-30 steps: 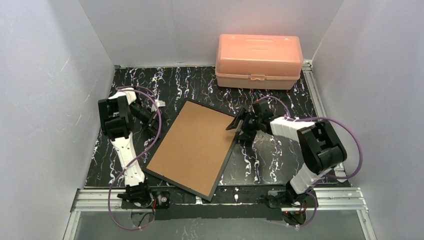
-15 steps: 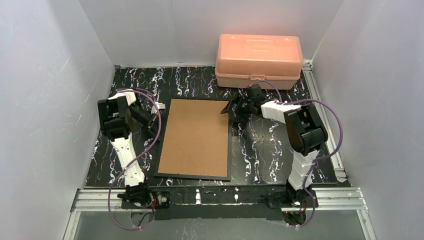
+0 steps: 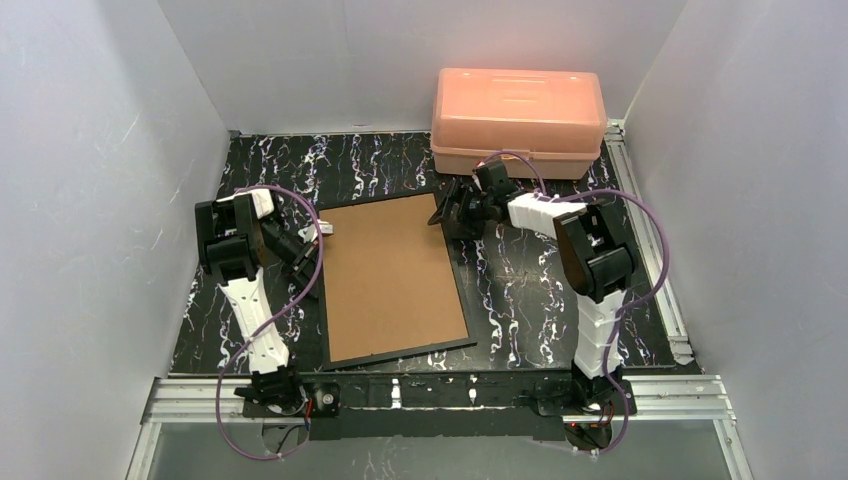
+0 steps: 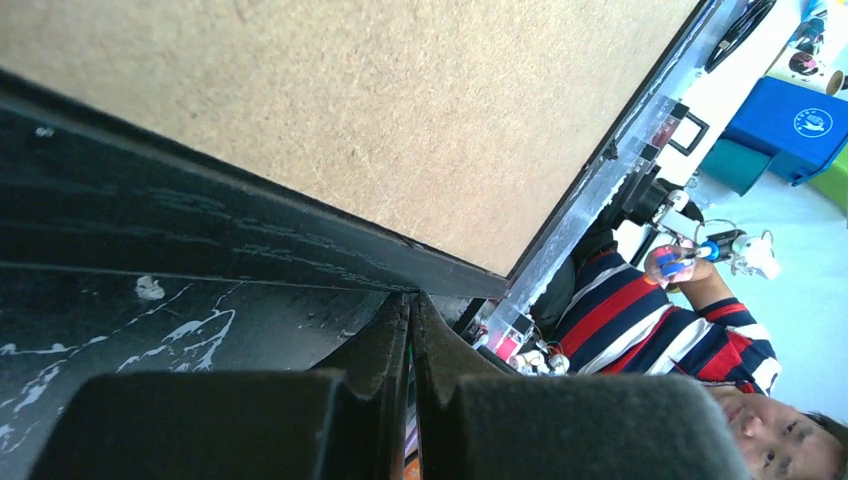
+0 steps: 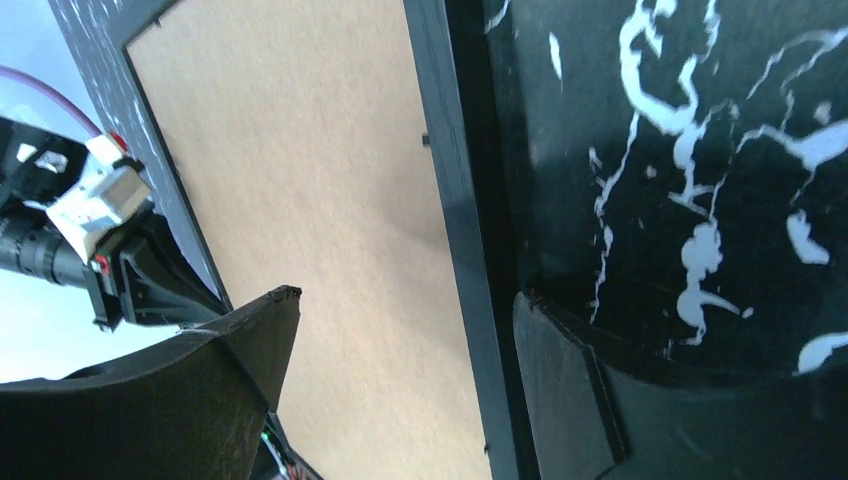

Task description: Put the photo into the frame

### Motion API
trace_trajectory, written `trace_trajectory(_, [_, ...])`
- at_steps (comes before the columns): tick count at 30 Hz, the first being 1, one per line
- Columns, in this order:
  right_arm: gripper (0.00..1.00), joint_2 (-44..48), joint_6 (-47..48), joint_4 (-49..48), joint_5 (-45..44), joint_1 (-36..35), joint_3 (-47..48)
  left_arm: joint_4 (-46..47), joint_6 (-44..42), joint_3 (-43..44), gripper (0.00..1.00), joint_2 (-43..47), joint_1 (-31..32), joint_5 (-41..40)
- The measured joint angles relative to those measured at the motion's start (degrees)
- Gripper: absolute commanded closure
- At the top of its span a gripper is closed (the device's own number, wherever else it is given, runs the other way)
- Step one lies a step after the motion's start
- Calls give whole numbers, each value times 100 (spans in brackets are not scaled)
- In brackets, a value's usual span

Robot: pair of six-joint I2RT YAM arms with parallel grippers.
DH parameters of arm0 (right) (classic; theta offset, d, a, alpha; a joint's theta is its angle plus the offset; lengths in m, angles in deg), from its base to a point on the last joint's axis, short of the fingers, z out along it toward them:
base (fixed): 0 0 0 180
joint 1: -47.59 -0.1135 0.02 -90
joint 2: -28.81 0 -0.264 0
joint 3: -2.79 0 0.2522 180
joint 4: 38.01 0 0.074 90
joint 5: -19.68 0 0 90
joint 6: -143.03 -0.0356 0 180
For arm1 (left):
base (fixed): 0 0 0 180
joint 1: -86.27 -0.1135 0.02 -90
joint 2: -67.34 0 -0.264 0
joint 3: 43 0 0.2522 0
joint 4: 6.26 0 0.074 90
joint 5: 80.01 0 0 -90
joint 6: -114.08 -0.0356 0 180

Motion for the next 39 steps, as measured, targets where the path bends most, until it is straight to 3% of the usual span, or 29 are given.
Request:
trace_trajectory(8, [13,898,481,498,505,577,-960,101,-22,-122,100,116,7,-17])
trace_trajectory(12, [15,1054,660,396,861,914,-981,160,48,-133,100,168,22,-50])
trace_trajectory(21, [15,1010,765,260,1460,603,-977,216,181,-127,100,201,39,-85])
trace_trajectory(39, [17,514,649,-90,1589,398,-931,240,302,-127,100,201,39,-101])
